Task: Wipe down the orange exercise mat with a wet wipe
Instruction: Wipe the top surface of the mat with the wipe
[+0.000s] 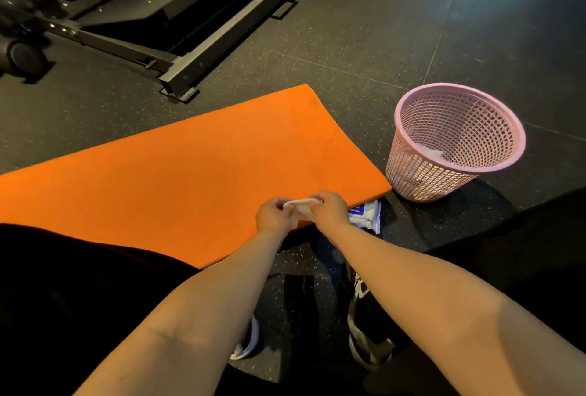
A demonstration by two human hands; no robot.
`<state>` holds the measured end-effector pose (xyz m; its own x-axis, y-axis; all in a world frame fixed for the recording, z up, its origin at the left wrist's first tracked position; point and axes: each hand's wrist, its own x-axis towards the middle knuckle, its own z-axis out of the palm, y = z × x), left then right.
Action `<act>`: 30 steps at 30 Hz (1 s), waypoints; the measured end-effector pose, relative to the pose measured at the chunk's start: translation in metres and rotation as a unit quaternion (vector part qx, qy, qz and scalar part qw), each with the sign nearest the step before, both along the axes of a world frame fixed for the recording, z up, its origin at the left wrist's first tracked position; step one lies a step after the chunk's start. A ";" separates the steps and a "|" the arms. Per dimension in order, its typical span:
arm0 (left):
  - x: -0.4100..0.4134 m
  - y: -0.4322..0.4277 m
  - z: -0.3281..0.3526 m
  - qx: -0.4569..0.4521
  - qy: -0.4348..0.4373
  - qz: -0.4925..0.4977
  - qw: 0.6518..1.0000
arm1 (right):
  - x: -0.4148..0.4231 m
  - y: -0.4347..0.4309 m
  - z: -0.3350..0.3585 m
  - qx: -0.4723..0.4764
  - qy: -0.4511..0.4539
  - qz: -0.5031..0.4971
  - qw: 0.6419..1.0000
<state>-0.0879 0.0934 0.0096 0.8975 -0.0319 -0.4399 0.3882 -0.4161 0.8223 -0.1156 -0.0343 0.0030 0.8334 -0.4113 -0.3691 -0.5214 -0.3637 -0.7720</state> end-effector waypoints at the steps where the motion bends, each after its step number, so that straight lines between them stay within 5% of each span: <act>1: 0.000 0.000 0.001 0.004 -0.001 0.012 1.000 | 0.000 0.000 -0.001 -0.019 0.001 0.012 1.000; 10: 0.028 0.019 -0.018 0.143 -0.058 -0.046 0.987 | 0.019 0.006 -0.002 -0.050 0.019 0.066 0.996; 15: 0.043 0.029 -0.038 0.117 -0.026 -0.073 0.990 | 0.034 0.014 -0.021 -0.027 0.031 0.039 0.998; 19: 0.048 0.027 -0.061 0.193 -0.030 -0.148 0.970 | 0.044 0.008 -0.038 -0.121 0.034 0.074 0.989; 26: 0.049 0.026 -0.078 0.329 -0.033 -0.251 0.910 | 0.051 0.019 -0.076 -0.274 0.073 0.380 0.881; 30: 0.059 0.028 -0.086 0.350 -0.049 -0.256 0.900 | 0.070 0.008 -0.081 -0.301 0.075 0.420 0.853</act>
<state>-0.0292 0.1219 -0.0760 0.8795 -0.1976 -0.4329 -0.0609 -0.9490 0.3093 -0.0459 -0.0260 -0.0782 0.8894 0.1538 -0.4304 0.0408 -0.9646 -0.2604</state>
